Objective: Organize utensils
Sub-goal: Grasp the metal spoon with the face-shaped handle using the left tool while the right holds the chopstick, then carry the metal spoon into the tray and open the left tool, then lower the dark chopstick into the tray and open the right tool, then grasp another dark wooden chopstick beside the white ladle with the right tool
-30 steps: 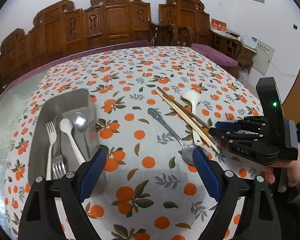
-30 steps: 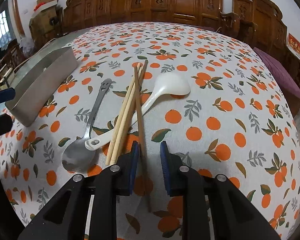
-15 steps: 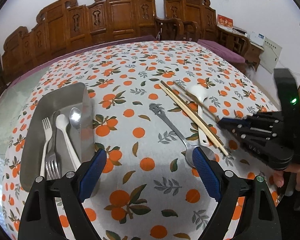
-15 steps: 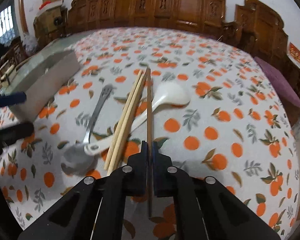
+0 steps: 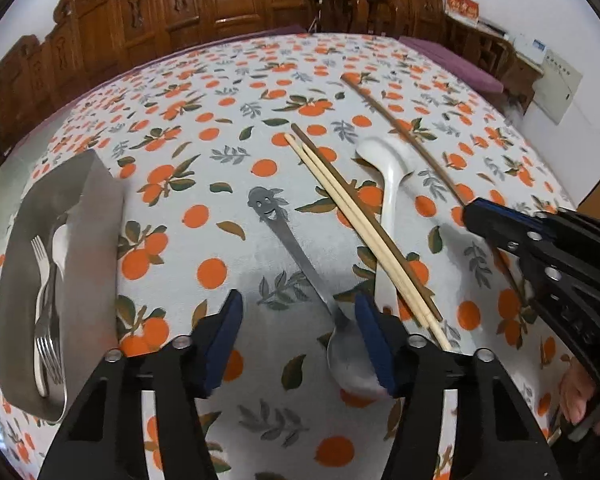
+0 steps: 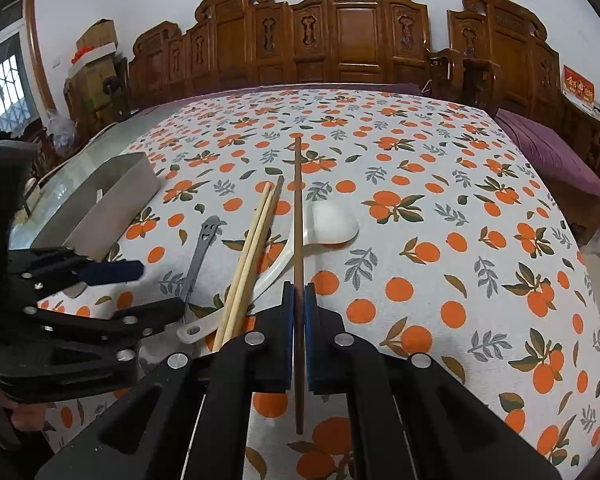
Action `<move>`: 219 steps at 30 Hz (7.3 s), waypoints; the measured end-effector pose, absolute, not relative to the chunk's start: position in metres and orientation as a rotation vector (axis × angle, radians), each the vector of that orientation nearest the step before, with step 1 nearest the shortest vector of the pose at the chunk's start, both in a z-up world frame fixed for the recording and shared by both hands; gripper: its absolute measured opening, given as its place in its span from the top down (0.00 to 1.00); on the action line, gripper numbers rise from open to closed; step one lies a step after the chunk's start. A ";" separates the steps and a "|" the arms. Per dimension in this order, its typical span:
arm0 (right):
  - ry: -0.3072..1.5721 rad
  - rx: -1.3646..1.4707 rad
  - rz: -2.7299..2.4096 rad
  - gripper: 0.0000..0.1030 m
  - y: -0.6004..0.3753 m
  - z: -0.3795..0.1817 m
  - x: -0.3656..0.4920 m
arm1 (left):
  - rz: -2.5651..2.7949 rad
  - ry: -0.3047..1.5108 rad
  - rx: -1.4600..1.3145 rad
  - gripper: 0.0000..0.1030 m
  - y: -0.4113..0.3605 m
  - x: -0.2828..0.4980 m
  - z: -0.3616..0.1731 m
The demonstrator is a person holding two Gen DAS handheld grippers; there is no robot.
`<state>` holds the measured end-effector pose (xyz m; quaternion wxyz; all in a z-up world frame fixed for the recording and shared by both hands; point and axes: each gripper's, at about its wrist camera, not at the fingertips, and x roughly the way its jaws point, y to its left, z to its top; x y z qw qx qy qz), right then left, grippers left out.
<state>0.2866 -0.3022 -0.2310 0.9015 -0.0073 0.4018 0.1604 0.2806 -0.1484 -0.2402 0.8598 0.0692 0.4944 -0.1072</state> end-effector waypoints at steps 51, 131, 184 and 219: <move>0.829 0.045 0.468 0.94 -0.264 -0.209 0.271 | -0.208 1.000 0.158 0.95 -0.098 0.255 -0.163; 1.003 0.055 0.624 0.94 -0.067 -0.191 0.308 | -0.062 0.868 -0.007 0.14 0.123 0.250 -0.122; 0.891 -0.030 0.545 0.80 -0.204 -0.168 0.273 | -0.161 0.841 0.013 0.13 0.038 0.238 -0.114; 1.088 -0.069 0.377 0.94 -0.264 -0.255 0.308 | -0.247 0.908 0.053 0.13 -0.039 0.233 -0.152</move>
